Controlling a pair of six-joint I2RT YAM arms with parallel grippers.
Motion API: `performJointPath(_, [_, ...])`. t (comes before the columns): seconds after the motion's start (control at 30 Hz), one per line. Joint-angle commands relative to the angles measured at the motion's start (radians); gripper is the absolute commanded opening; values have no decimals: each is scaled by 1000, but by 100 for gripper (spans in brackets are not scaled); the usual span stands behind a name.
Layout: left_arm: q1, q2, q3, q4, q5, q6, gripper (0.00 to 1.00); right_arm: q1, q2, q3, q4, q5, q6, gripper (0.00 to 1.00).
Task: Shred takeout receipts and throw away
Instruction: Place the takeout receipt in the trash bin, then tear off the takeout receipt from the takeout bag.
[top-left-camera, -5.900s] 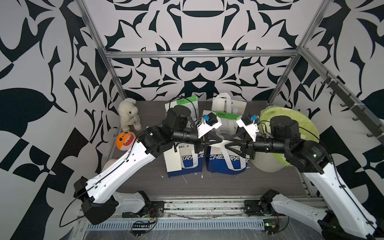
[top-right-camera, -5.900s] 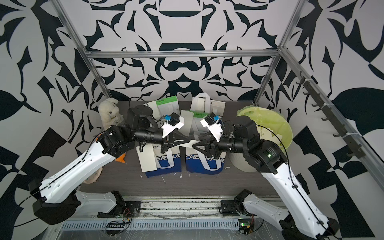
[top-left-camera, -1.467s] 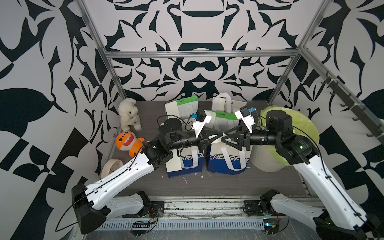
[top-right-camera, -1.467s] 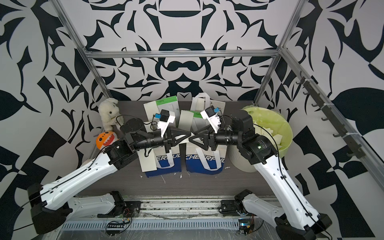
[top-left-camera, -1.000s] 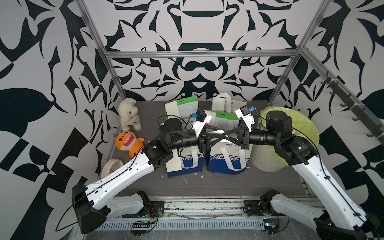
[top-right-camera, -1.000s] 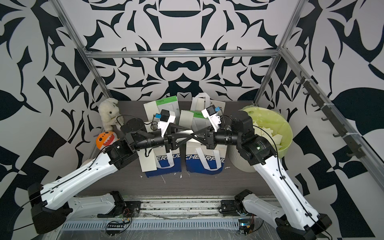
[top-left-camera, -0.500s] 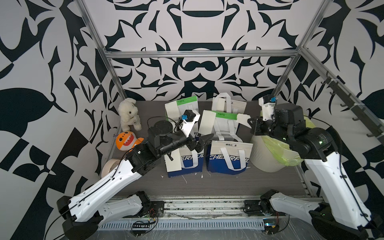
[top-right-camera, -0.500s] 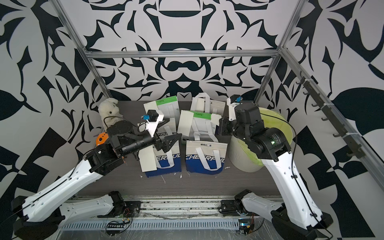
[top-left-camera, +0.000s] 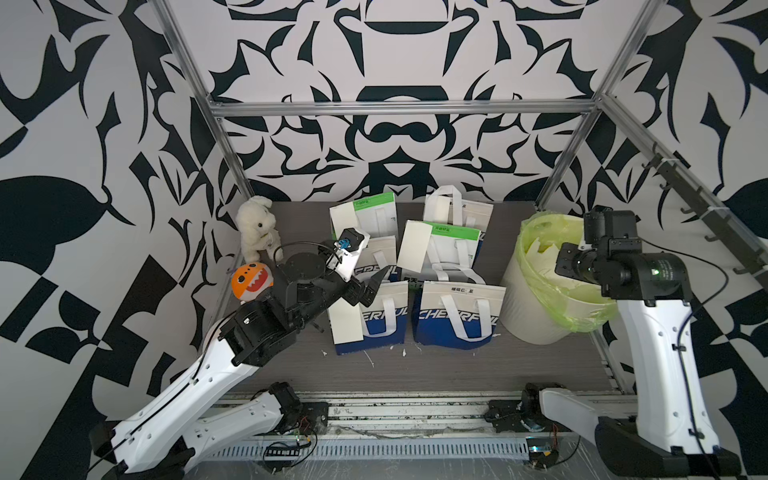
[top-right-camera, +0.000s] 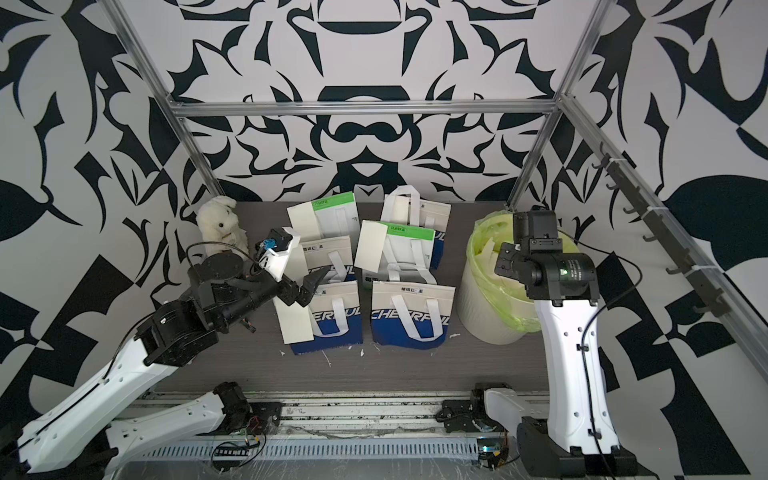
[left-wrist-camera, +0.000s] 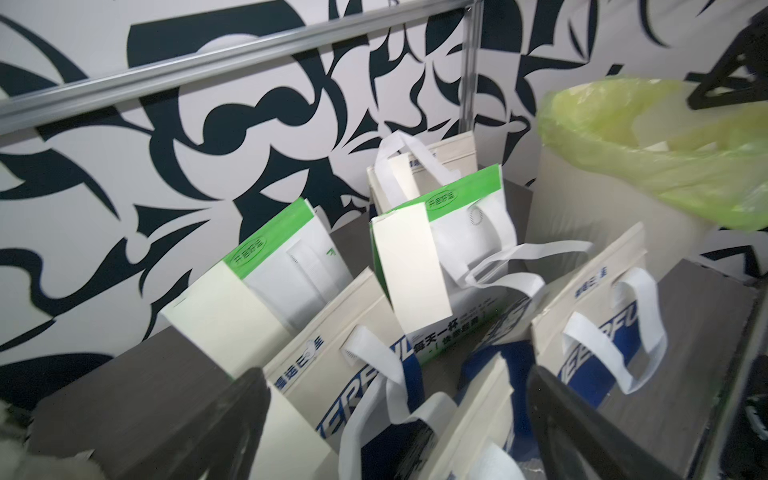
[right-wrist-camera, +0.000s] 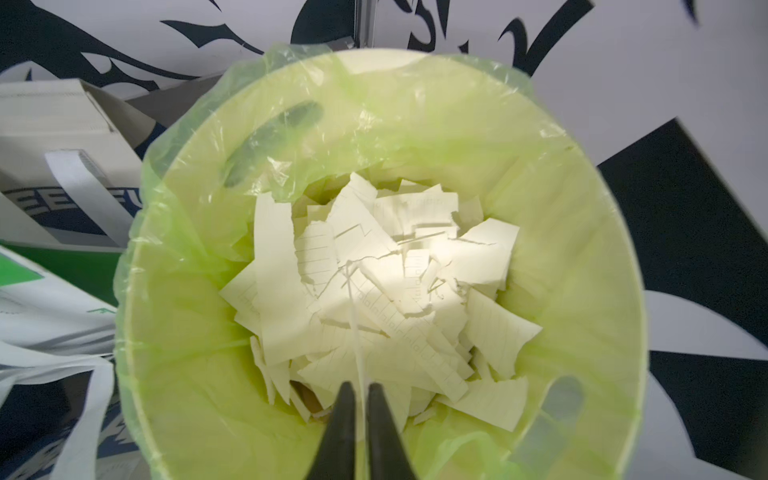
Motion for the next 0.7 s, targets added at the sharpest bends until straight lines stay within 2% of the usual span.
performJointPath(0.0, [58, 14, 7, -84, -29, -26, 99, -5, 8, 6, -2, -68, -23, 55])
performJointPath(0.07, [100, 11, 8, -85, 2, -46, 99, -6, 17, 19, -9, -91, -26, 81])
performJointPath(0.13, [140, 10, 12, -84, 33, -60, 99, -5, 24, 35, -15, -127, -38, 96])
performJointPath(0.3, [238, 27, 37, -111, 80, -88, 100, -6, 38, 89, -31, -157, -59, 97])
performJointPath(0.4, [307, 53, 61, -140, 115, -109, 100, -6, 36, 128, -9, -236, -80, 92])
performJointPath(0.53, [424, 91, 92, -180, 227, -139, 99, -6, 7, 162, 80, -424, -72, 85])
performJointPath(0.67, [515, 118, 111, -210, 345, -155, 95, -5, 1, 197, 159, -687, -42, 82])
